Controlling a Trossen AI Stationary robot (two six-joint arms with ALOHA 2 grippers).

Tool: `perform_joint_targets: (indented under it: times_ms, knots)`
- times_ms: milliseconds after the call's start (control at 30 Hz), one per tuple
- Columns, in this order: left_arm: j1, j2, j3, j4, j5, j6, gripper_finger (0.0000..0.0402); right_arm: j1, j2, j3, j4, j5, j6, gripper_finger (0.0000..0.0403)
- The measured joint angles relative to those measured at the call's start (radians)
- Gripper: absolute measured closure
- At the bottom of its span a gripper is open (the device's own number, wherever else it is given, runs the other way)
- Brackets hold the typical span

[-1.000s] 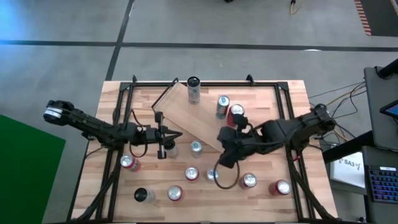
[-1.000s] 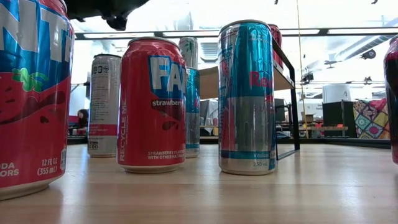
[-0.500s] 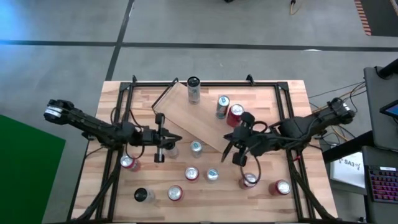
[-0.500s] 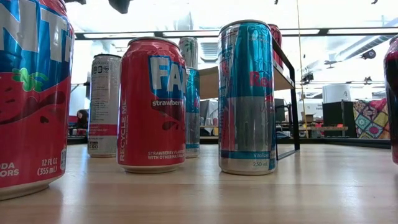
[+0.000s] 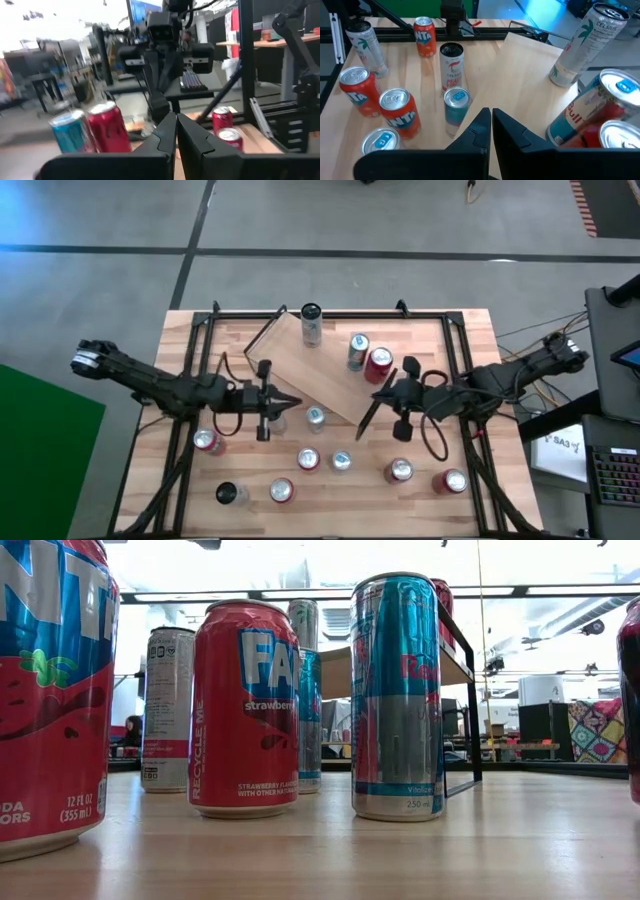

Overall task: Place canned beverage on shelf
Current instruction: Put the red soda can on the shelf

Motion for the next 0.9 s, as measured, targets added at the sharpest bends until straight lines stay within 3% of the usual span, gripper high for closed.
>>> perform_joint_targets:
  times_ms: [233, 533, 900]
  knots:
    - [-0.045, 0.036, 0.131, -0.289, -0.001, -0.113, 0.0402, 0.000, -0.071, -0.099, 0.054, 0.000, -0.002, 0.0394]
    - [-0.118, 0.084, 0.326, -0.766, -0.129, -0.324, 0.0402, 0.000, -0.131, -0.148, 0.068, 0.000, -0.023, 0.0394]
    - [-0.185, 0.095, 0.359, -1.004, -0.132, -0.705, 0.0402, -0.001, -0.125, -0.155, 0.067, 0.000, -0.060, 0.0394]
